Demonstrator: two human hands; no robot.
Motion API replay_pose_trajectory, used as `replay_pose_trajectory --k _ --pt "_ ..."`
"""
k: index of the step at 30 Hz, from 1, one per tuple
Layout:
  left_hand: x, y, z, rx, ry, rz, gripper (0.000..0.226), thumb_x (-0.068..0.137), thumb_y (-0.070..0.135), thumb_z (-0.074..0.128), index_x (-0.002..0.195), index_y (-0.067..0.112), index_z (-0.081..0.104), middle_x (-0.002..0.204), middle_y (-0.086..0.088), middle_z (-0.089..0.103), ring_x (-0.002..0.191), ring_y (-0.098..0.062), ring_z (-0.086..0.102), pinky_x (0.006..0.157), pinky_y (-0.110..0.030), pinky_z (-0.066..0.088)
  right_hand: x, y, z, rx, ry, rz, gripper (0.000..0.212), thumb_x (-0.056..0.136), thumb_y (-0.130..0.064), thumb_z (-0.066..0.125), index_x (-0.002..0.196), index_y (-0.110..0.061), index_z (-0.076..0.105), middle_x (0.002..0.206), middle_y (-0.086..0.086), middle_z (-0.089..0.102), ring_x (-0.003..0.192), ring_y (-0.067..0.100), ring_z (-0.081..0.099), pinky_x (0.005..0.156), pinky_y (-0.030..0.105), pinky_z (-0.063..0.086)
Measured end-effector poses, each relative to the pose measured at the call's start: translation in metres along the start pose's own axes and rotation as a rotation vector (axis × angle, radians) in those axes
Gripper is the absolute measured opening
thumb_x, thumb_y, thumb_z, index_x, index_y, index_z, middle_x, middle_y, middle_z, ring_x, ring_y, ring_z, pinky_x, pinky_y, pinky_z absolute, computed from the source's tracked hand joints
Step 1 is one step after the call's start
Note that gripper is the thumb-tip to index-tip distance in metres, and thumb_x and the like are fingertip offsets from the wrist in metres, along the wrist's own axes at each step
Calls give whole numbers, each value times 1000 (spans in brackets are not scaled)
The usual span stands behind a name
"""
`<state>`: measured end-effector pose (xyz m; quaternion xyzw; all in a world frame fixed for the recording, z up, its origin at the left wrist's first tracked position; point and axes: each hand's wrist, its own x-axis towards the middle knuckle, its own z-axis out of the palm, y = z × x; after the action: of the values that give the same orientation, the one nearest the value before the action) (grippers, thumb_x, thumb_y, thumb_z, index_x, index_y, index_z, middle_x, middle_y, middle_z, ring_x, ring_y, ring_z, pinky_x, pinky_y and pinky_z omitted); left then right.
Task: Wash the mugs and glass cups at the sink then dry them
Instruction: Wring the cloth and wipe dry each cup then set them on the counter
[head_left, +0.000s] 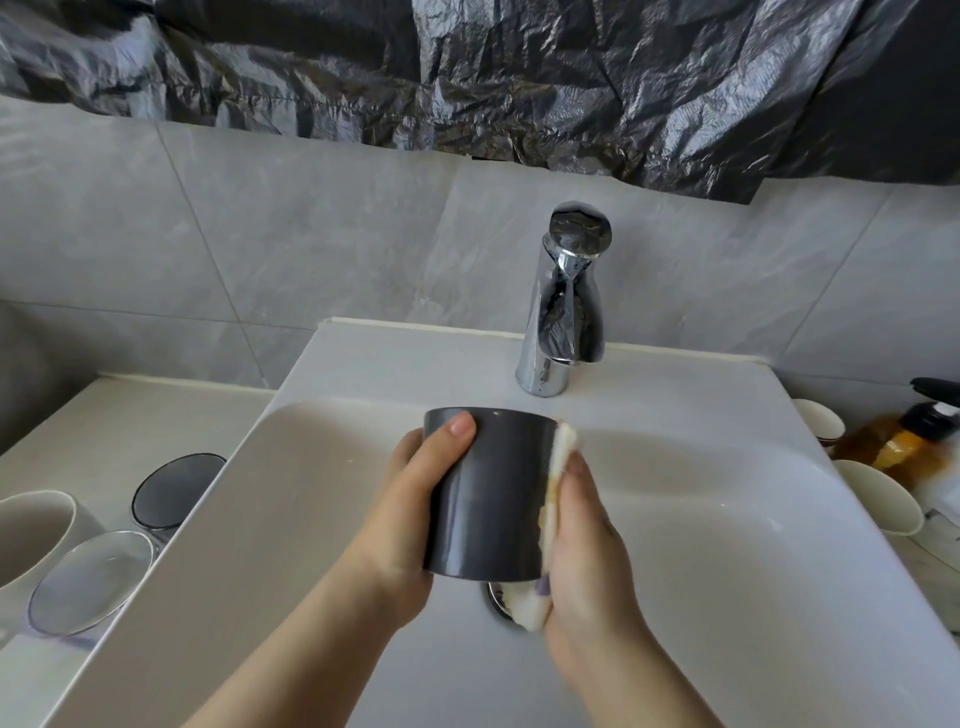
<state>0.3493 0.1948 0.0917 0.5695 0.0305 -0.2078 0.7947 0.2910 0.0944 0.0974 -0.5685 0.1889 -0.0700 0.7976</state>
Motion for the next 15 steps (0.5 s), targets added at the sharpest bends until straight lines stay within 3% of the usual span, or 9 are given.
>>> replay_pose_trajectory --k 2,3,4,5,7,9,11,13,15 --pt "3 2 -1 -81 80 22 88 51 58 73 124 11 58 117 -16 67 110 -33 63 100 -51 46 -1 9 4 -143 -33 -132 34 89 -50 42 121 -42 52 118 -24 62 98 -13 59 71 8 43" --pt "5 4 -3 -132 88 27 79 59 55 72 122 10 60 117 -16 68 110 -33 63 101 -51 44 -2 15 7 -210 -59 -201 39 84 -47 40 122 -49 46 135 -25 49 119 -13 46 92 10 39" --pt "5 6 -5 -176 70 21 68 67 52 69 120 10 62 115 -17 68 108 -32 64 100 -48 45 -5 18 10 -277 -76 -261 39 82 -44 37 119 -53 42 141 -26 41 128 -14 35 105 12 30" --pt "5 8 -7 -202 40 9 61 72 51 64 117 10 65 113 -17 69 105 -31 65 98 -46 46 -4 20 13 -338 -78 -310 36 83 -42 36 116 -55 39 142 -26 39 130 -16 31 109 12 24" --pt "4 9 -8 -202 -28 -10 52 73 50 56 106 13 70 106 -13 72 97 -28 66 89 -42 48 2 19 12 -357 -14 -364 28 89 -38 36 111 -55 40 139 -23 43 124 -20 35 101 4 27" --pt "0 7 -3 -171 -100 3 38 74 46 59 91 17 76 97 -10 73 89 -24 68 83 -39 51 12 13 4 -206 116 -351 25 99 -30 39 110 -52 42 135 -24 46 111 -25 41 88 -1 35" --pt "-3 5 3 -104 -181 10 26 77 39 62 82 21 79 93 -8 74 84 -20 71 74 -33 56 19 8 -6 -81 172 -319 23 97 -35 43 113 -52 46 128 -33 48 108 -25 45 100 16 41" --pt "-3 4 3 -69 -208 15 33 74 44 54 81 23 78 93 -7 74 83 -19 70 72 -32 58 18 7 -12 -38 90 -234 31 86 -50 40 114 -49 55 127 -27 56 116 -6 52 103 34 43" --pt "-3 4 -1 -71 -203 19 34 70 49 62 87 23 77 96 -8 73 87 -21 69 76 -33 56 19 10 -13 -56 48 -132 31 91 -49 39 115 -43 58 120 -12 64 104 7 58 80 27 49"
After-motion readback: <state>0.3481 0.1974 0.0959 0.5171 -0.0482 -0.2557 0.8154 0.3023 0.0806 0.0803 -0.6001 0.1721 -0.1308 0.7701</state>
